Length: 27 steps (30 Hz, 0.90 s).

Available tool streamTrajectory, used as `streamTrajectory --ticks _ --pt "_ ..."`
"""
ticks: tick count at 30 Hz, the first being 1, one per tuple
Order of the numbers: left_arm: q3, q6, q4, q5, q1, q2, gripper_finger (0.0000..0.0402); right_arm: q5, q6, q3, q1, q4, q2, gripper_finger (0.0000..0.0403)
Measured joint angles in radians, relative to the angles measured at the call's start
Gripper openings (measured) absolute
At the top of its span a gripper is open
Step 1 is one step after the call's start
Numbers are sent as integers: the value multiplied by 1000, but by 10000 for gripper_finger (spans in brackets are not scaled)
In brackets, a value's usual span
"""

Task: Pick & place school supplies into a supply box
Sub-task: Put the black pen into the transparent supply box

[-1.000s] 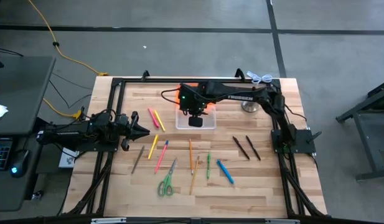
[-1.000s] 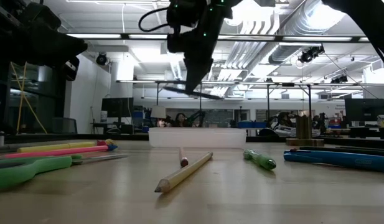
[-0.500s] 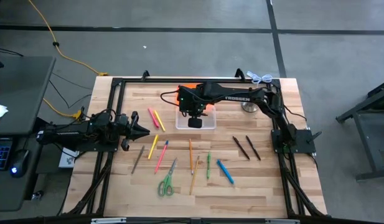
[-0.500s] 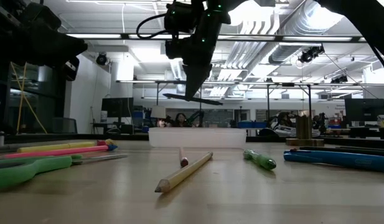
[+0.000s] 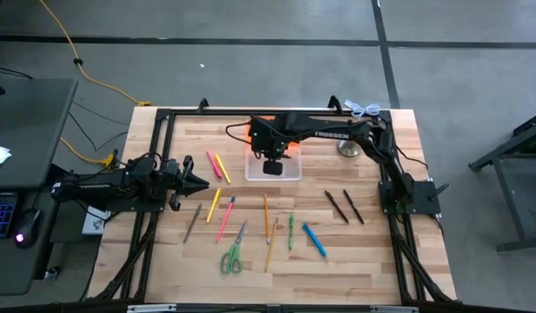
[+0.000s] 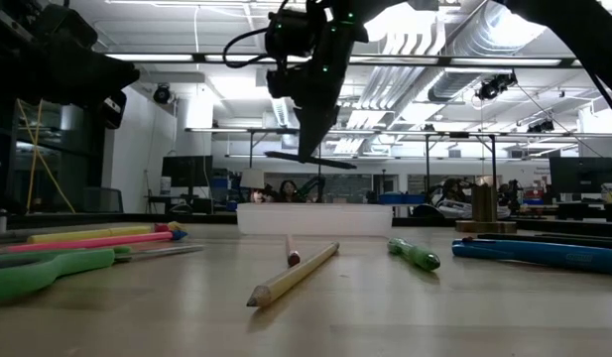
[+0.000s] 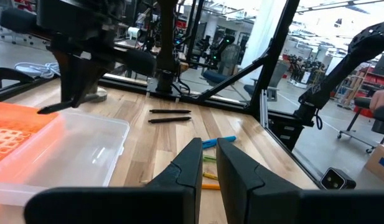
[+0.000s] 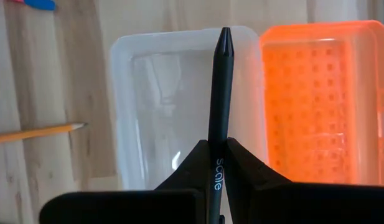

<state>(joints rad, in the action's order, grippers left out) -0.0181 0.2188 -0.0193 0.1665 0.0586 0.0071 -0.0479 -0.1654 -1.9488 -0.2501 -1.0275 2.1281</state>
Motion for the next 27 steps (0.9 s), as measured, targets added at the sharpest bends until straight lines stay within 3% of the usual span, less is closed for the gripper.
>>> streamTrajectory --ticks 27 --pt "0 26 0 1 0 0 76 -5 -27 0 -26 20 101 14"
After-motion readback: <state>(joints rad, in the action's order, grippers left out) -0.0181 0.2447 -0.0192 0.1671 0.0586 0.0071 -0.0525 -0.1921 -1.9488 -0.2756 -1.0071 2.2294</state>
